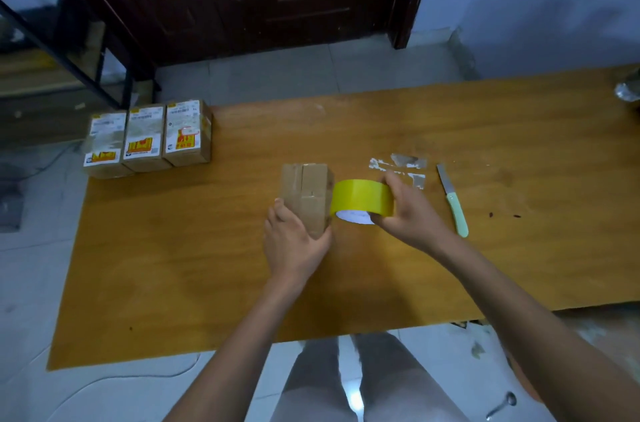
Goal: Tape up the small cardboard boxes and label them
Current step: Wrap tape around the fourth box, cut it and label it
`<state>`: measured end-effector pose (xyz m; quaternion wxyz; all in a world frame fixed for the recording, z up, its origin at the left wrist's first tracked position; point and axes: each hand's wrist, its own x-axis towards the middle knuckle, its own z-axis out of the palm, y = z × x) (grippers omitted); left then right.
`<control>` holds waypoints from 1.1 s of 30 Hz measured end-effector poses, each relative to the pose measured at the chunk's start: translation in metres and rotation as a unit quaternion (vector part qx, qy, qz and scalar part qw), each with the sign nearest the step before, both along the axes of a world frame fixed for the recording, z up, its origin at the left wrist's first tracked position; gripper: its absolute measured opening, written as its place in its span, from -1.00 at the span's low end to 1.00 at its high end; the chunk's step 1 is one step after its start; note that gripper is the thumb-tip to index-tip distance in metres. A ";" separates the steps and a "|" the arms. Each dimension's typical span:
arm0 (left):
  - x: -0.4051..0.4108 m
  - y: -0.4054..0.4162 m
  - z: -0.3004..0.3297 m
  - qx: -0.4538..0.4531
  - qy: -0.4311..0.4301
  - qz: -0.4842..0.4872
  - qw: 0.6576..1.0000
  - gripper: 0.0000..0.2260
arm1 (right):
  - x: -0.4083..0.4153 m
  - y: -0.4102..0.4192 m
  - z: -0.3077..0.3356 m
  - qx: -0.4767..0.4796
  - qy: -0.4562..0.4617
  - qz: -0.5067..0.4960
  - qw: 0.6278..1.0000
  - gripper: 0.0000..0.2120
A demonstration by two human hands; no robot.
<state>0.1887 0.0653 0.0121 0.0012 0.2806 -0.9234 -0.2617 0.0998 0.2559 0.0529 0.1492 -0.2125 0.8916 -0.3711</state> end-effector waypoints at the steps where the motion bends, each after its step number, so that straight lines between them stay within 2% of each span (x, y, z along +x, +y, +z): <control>1: -0.005 -0.002 0.006 -0.002 -0.001 -0.003 1.000 -0.07 | -0.004 -0.002 0.003 0.002 0.006 0.006 1.000 -0.66; 7: -0.020 -0.013 0.019 0.080 -0.013 0.035 0.996 -0.06 | -0.026 -0.001 0.003 0.100 0.023 0.010 0.995 -0.66; 9: -0.019 -0.022 0.022 0.096 0.004 0.039 0.995 -0.05 | -0.030 0.010 0.004 0.139 0.079 0.013 0.987 -0.66; 11: -0.020 -0.033 0.026 0.122 0.017 0.043 0.991 -0.05 | -0.037 0.022 0.007 0.231 0.172 0.051 0.956 -0.56; 13: -0.021 -0.041 0.031 0.159 0.027 0.037 0.986 -0.06 | -0.043 0.031 0.013 0.298 0.213 0.073 0.928 -0.48; 17: -0.022 -0.042 0.044 0.251 0.057 0.047 0.965 -0.10 | -0.048 0.029 0.026 0.302 0.238 0.069 0.921 -0.62; 22: -0.024 -0.043 0.066 0.321 0.094 0.045 0.941 -0.23 | -0.048 0.028 0.037 0.301 0.240 0.067 0.921 -0.66; 29: -0.021 -0.034 0.096 0.449 0.127 0.072 0.882 -0.10 | -0.047 0.020 0.043 0.282 0.222 0.061 0.931 -0.70; 33: -0.021 -0.031 0.105 0.483 0.131 0.076 0.863 -0.15 | -0.044 0.015 0.043 0.277 0.219 0.061 0.934 -0.69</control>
